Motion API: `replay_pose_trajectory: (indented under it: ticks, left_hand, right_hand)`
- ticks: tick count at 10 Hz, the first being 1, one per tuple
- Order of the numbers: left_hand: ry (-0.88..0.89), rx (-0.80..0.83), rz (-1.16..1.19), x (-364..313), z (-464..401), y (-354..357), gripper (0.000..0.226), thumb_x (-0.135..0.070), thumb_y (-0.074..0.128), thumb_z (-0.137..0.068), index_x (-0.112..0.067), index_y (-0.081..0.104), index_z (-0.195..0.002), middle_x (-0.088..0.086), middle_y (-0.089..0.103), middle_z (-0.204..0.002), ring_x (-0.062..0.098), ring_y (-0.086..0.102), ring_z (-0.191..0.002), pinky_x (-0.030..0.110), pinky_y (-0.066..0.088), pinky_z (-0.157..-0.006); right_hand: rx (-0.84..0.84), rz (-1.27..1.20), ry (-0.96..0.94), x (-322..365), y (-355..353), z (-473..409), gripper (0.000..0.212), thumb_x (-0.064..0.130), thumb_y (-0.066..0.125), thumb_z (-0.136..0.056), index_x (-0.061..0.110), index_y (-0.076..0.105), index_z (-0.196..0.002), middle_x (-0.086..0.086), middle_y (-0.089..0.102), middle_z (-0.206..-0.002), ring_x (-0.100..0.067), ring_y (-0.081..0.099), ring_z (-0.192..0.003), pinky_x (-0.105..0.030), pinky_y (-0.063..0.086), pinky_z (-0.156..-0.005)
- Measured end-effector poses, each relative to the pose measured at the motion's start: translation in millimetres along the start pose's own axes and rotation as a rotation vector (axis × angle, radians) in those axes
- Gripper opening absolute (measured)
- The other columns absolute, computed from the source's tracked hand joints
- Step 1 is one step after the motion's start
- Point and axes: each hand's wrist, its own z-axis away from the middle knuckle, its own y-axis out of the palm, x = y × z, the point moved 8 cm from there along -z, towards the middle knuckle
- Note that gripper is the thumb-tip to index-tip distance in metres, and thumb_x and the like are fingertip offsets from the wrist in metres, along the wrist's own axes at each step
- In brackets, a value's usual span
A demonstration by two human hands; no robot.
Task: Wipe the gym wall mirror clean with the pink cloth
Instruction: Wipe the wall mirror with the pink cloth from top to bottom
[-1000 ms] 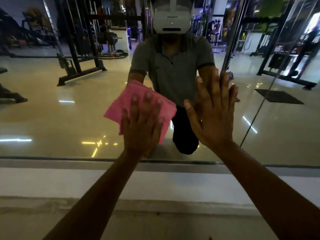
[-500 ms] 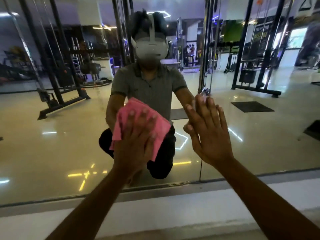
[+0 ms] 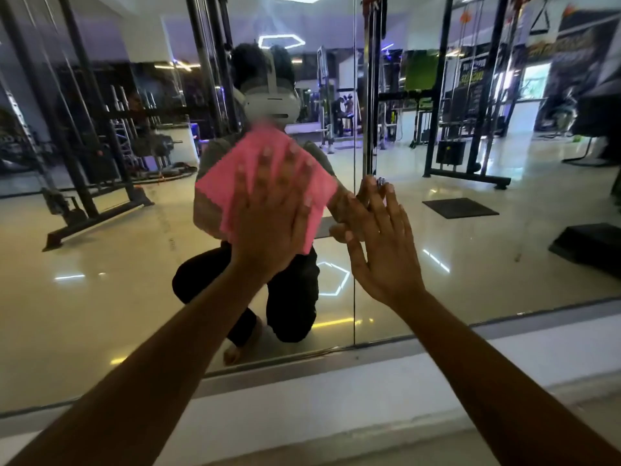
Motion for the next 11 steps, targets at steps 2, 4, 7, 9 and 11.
replay_pose_trajectory:
  ticks: [2, 4, 7, 9, 11]
  left_hand:
    - [-0.389, 0.305, 0.868, -21.0, 81.7, 13.0, 0.047, -0.030, 0.042, -0.116, -0.026, 0.047, -0.163, -0.005, 0.041, -0.170, 0.015, 0.031, -0.159, 0.048, 0.032, -0.129]
    - [-1.023, 0.446, 1.613, -52.8, 158.3, 20.0, 0.024, -0.022, 0.040, -0.117, -0.023, 0.062, -0.126, -0.010, 0.072, -0.115, -0.002, 0.077, -0.085, 0.020, 0.062, -0.068]
    - [-1.404, 0.475, 1.989, -40.5, 250.7, 72.6, 0.084, -0.082, 0.046, -0.093, -0.020, 0.062, -0.148, 0.014, 0.069, -0.144, 0.039, 0.063, -0.137, 0.059, 0.047, -0.116]
    - [-1.054, 0.699, 1.427, -32.8, 272.3, 106.5, 0.050, -0.044, 0.083, -0.093, -0.016, 0.071, -0.133, 0.003, 0.078, -0.120, 0.028, 0.074, -0.114, 0.038, 0.059, -0.086]
    - [-0.965, 0.729, 1.143, -48.0, 308.6, 149.0, 0.022, -0.041, 0.079, -0.098, -0.019, 0.077, -0.098, -0.004, 0.075, -0.092, 0.015, 0.070, -0.086, 0.029, 0.056, -0.073]
  right_hand:
    - [-0.007, -0.244, 0.208, -11.0, -5.4, 41.8, 0.041, 0.029, 0.058, -0.111, 0.024, 0.058, -0.152, 0.005, 0.056, -0.158, -0.015, 0.049, -0.147, -0.049, 0.043, -0.121]
    - [0.489, -1.393, 0.944, 47.5, 56.3, 101.0, 0.061, 0.065, 0.058, -0.100, 0.025, 0.065, -0.146, -0.003, 0.074, -0.140, -0.015, 0.074, -0.123, -0.040, 0.060, -0.103]
    - [0.401, -1.056, 1.046, 25.2, 73.0, 160.6, 0.047, 0.053, 0.082, -0.091, 0.023, 0.074, -0.126, 0.000, 0.079, -0.115, -0.025, 0.077, -0.107, -0.056, 0.064, -0.097]
    - [0.329, -0.779, 0.964, 2.7, 82.5, 199.5, 0.027, 0.047, 0.076, -0.101, 0.027, 0.068, -0.118, 0.005, 0.073, -0.111, -0.016, 0.071, -0.100, -0.039, 0.061, -0.085]
    - [0.145, -0.377, 0.904, -11.1, 99.8, 242.5, 0.024, 0.046, 0.076, -0.102, 0.025, 0.077, -0.113, 0.020, 0.067, -0.091, -0.004, 0.066, -0.084, -0.027, 0.052, -0.081]
